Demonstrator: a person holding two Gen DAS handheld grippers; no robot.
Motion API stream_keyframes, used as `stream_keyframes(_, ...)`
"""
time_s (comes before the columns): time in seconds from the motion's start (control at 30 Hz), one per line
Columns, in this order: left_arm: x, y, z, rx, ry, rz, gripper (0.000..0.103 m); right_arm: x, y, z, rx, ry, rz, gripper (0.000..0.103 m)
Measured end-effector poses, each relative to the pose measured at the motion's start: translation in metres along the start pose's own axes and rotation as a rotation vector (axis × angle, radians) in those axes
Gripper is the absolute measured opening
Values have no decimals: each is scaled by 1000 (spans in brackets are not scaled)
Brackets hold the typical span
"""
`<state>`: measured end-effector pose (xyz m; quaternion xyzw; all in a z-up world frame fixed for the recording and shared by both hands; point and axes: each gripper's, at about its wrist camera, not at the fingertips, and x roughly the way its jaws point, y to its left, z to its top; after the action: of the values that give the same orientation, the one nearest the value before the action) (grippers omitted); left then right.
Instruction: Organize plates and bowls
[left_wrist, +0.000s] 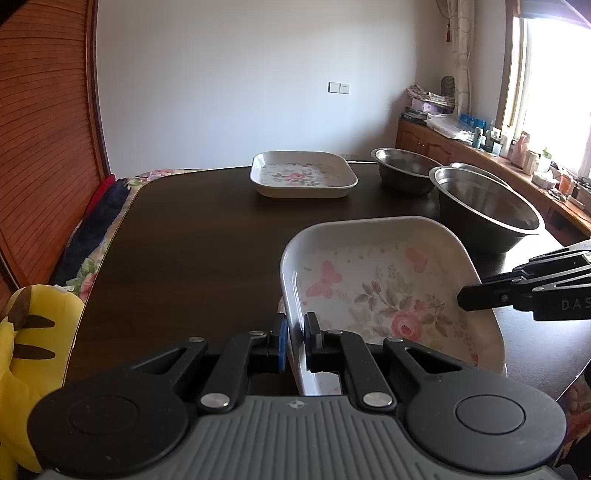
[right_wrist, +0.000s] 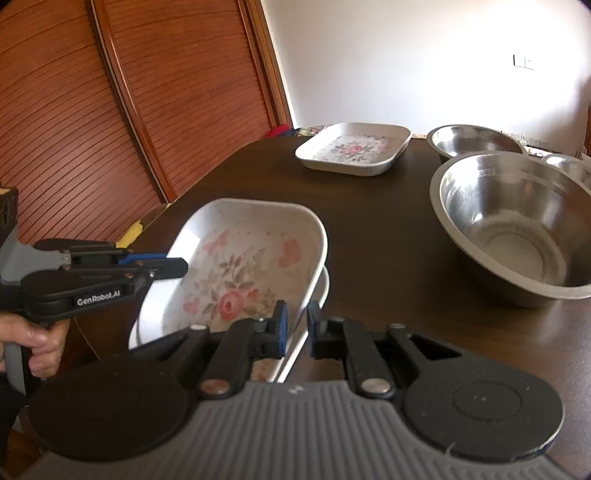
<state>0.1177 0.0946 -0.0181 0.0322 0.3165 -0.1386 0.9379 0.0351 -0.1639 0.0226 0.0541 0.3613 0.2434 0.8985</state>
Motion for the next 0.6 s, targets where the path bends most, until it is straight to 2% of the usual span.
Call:
stream_keyframes(0.2, -4, 3, 0, -9, -10, 8, 39, -7, -1, 2, -27, -38, -19, 16)
stream_keyframes(0.4, -15, 5, 6, -21, -57, 10, 42, -16, -8, 5, -30, -77, -17, 16)
stream_keyframes(0.5, -19, 5, 11, -23, -81, 12, 56, -21, -13, 8, -33, -99, -23, 19)
stream_keyframes(0.57, -22, 4, 13, -18, -102, 13, 66, -25, -14, 10, -35, -119, -29, 34)
stream_keyframes(0.6, -23, 3, 14, -13, -109, 11, 68, -27, -15, 11, -34, -130, -28, 37)
